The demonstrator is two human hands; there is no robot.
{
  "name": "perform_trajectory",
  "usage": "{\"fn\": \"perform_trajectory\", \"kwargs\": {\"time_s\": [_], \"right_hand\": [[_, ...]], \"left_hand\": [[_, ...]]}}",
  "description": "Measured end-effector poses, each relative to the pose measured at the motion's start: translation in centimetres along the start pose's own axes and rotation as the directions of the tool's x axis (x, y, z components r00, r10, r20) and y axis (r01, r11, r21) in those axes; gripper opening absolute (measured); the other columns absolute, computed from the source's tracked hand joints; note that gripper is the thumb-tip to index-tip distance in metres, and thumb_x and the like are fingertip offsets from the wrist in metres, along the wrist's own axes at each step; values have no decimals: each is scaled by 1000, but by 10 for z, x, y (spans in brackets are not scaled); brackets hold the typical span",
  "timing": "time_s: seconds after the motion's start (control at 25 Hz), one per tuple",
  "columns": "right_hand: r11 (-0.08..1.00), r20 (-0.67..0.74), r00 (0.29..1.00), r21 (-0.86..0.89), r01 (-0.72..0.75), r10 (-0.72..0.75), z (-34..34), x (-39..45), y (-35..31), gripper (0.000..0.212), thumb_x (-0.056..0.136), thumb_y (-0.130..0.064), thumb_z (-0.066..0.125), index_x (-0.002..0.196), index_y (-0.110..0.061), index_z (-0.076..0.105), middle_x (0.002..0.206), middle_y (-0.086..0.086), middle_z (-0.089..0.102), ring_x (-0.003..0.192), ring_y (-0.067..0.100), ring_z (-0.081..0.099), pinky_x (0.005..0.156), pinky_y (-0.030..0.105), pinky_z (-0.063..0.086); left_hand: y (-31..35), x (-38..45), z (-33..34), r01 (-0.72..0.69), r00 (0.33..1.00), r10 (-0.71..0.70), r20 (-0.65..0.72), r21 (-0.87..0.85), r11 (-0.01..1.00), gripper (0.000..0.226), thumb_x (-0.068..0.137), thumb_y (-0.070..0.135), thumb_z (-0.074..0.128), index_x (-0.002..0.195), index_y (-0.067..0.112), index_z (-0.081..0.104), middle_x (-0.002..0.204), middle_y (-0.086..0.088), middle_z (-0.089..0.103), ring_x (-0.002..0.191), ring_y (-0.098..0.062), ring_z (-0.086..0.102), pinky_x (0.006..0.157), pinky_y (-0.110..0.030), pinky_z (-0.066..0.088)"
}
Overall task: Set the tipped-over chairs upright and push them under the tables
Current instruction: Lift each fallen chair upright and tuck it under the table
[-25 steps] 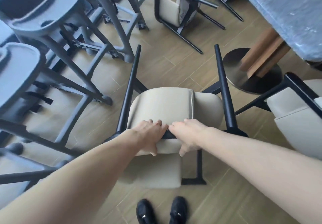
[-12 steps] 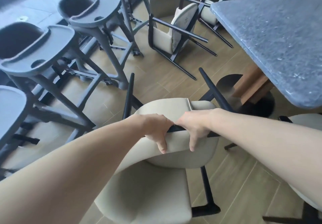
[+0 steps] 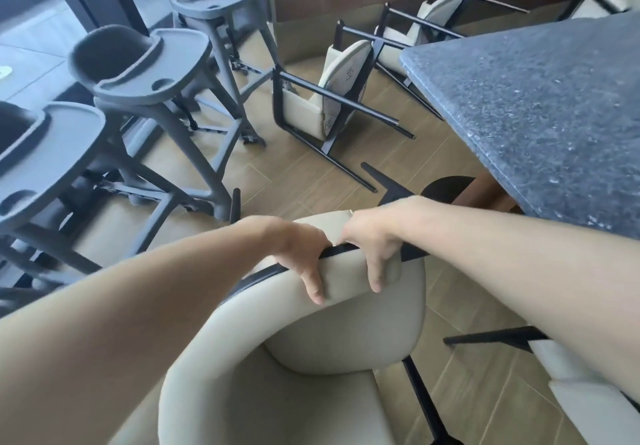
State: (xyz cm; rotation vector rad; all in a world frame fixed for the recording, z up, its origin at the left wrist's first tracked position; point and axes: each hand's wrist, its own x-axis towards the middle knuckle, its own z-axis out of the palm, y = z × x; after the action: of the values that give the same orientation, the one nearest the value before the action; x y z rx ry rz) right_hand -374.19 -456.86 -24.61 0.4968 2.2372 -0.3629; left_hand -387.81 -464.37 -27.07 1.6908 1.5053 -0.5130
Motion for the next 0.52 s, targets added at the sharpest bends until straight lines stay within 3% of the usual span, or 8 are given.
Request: {"fn": "perform_trajectory", "kwargs": {"time_s": [0.12,0.24,0.4,0.52], "right_hand": [[1000,-19,1000,-18,3,-3,-34,24,28,87,54,-53,91,130,-28,57,110,-5,61,100,17,59,81,32,54],[1000,-74,997,-6,17,-18,-68,44,58,84,55,-55,90,127,-26,58,102,-7,61,97,18,59,75,31,53],[998,-151,988,50,39,-31,-110,68,93,79,57,-50,91,125,-28,57,97,-13,56,98,16,55,76,29,47],[994,-176,984,102,44,-25,-133,82,110,73,63,-46,90,127,-29,60,104,-9,59,101,17,57,78,29,46]], "left_hand": [[-21,12,-41,22,1000,-22,19,-15,1000,54,61,52,89,104,32,63,90,16,67,85,-8,65,70,-23,50],[-42,22,-80,65,997,-68,-32,-79,995,53,62,49,89,103,28,64,94,9,69,90,-16,68,81,-32,56],[-67,24,-110,83,959,-123,-255,-159,984,62,71,44,85,124,26,58,107,6,64,97,-19,62,79,-31,52],[-83,28,-110,181,896,-226,-381,-150,972,67,84,55,69,139,29,41,127,1,53,117,-25,53,94,-39,46]]}}
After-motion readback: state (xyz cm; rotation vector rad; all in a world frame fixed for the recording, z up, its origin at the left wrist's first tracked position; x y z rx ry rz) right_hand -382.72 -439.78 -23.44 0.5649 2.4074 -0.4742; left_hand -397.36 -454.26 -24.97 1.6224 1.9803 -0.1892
